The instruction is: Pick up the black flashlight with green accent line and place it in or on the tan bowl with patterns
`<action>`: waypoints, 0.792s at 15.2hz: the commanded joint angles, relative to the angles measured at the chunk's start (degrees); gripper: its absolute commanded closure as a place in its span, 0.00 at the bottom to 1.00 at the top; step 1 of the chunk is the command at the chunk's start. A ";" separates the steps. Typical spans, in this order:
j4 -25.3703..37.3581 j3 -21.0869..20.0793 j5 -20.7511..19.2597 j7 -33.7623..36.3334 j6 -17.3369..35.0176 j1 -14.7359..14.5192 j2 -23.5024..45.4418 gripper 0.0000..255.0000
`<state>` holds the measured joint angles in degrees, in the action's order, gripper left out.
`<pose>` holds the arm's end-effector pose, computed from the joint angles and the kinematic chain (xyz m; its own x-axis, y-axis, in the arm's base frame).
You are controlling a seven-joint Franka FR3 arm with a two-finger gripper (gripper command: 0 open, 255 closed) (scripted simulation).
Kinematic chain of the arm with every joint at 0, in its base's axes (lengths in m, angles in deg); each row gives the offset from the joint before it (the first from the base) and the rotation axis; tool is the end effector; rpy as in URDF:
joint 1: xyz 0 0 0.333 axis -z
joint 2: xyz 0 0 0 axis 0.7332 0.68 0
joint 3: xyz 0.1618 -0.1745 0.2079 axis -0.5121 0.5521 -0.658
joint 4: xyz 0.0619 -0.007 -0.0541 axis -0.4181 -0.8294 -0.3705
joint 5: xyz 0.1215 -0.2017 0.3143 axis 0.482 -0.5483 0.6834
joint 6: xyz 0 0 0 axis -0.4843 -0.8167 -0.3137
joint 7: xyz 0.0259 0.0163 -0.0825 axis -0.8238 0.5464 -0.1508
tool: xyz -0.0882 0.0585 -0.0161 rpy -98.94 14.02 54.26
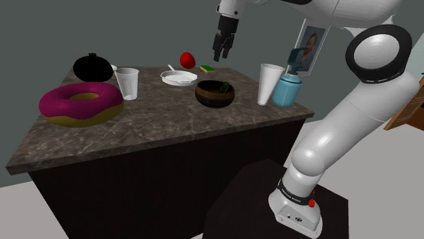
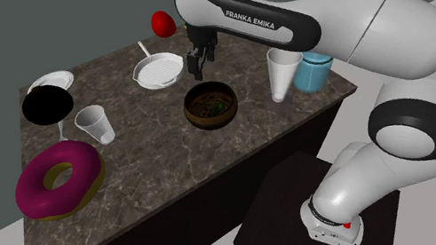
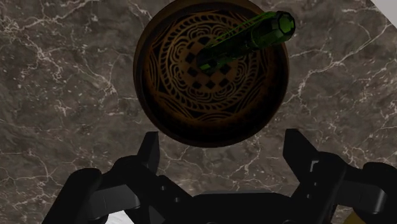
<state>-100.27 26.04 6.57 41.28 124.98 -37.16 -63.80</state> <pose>0.4644 -0.0459 0.6887 0.9824 0.1652 0.0868 0.1646 -0.9863 0.0137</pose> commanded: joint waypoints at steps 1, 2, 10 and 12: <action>2.69 0.01 -0.04 0.03 -2.04 0.01 0.64 0.00; 5.50 0.01 -0.07 0.07 -4.12 0.03 1.38 0.00; 10.93 0.00 -0.15 0.16 -7.95 0.04 2.98 0.00; 10.93 0.00 -0.15 0.16 -7.95 0.04 2.98 0.00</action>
